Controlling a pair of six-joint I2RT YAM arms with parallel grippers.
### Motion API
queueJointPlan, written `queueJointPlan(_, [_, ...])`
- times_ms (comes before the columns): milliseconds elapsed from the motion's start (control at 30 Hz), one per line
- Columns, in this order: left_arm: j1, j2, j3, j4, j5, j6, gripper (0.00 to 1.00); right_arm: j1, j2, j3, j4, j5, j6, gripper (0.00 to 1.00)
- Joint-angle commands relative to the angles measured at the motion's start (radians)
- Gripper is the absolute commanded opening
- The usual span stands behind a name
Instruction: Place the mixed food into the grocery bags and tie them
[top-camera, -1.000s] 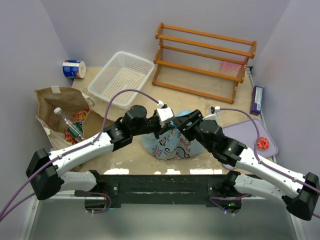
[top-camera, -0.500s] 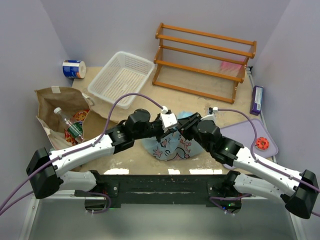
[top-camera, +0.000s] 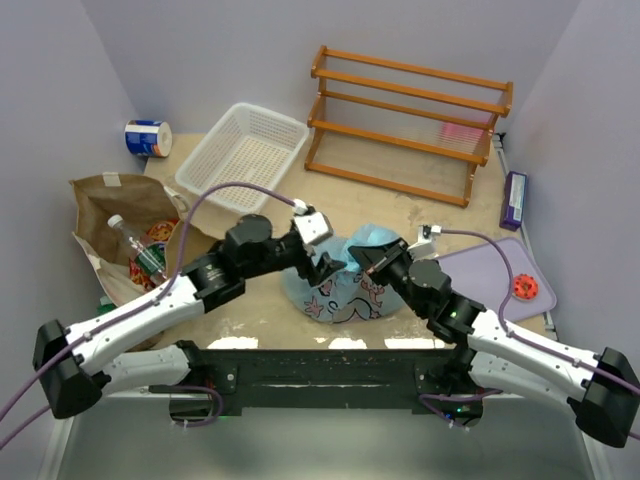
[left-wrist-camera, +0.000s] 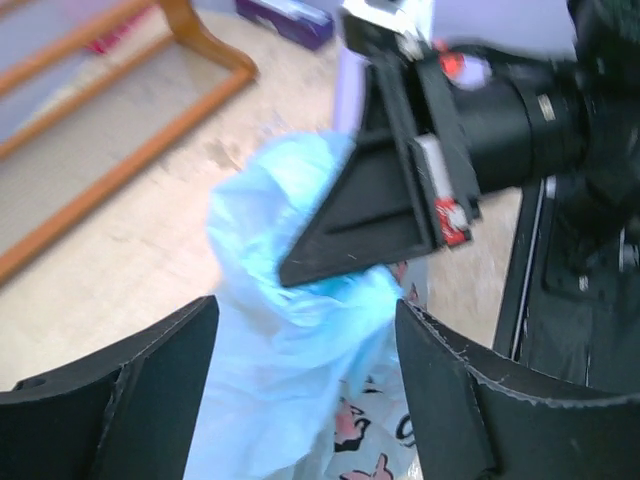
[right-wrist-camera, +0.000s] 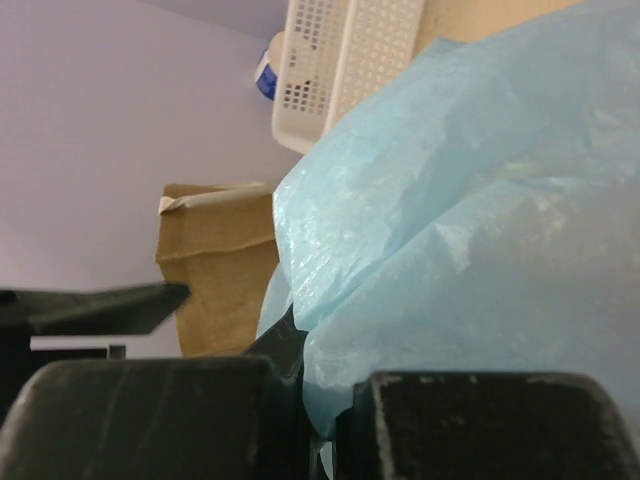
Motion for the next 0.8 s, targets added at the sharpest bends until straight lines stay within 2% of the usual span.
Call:
queueJointPlan(0, [0.158,-0.075,0.005,0.08,-0.006,-0.252,0.79,0.001,-0.002,0.057,0.148,-0.027,-0.205,0.0])
queueJointPlan(33, [0.218,-0.054,0.002,0.091,0.023,-0.293,0.79,0.001,-0.005,0.062,0.149,-0.028,-0.227,0.0])
queueJointPlan(133, [0.264,0.012,-0.043,0.167,0.142,-0.435,0.79,0.001,-0.035,0.057,0.162,-0.037,-0.29,0.0])
queueJointPlan(200, [0.263,0.038,-0.08,0.224,0.205,-0.498,0.78,0.0,-0.058,0.043,0.182,-0.045,-0.322,0.0])
queueJointPlan(433, [0.258,0.087,-0.346,0.627,0.319,-0.691,0.7,-0.002,-0.068,0.009,0.336,-0.12,-0.36,0.0])
queueJointPlan(567, [0.178,0.1,-0.355,0.663,0.308,-0.679,0.68,0.001,-0.06,0.032,0.332,-0.171,-0.432,0.0])
queueJointPlan(633, [0.149,0.081,-0.32,0.582,0.279,-0.622,0.69,0.0,-0.067,0.043,0.303,-0.178,-0.449,0.0])
queueJointPlan(767, [0.207,-0.026,-0.305,0.444,0.18,-0.573,0.72,0.0,-0.086,0.039,0.278,-0.195,-0.459,0.0])
